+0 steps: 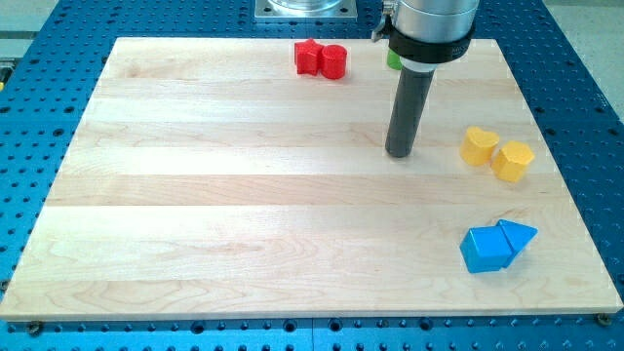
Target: Place the red circle at the top left corner of the board
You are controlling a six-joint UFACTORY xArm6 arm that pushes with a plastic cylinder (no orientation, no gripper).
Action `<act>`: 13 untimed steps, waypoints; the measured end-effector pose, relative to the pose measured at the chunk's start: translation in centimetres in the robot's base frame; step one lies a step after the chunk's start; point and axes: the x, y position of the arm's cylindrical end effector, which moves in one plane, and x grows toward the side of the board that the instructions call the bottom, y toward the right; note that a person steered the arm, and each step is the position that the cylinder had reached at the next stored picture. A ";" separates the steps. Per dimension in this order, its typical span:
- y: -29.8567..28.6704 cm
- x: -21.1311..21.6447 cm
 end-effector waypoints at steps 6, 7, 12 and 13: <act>-7.3 -17.4; -16.5 -12.8; -28.6 -11.6; -32.1 -12.0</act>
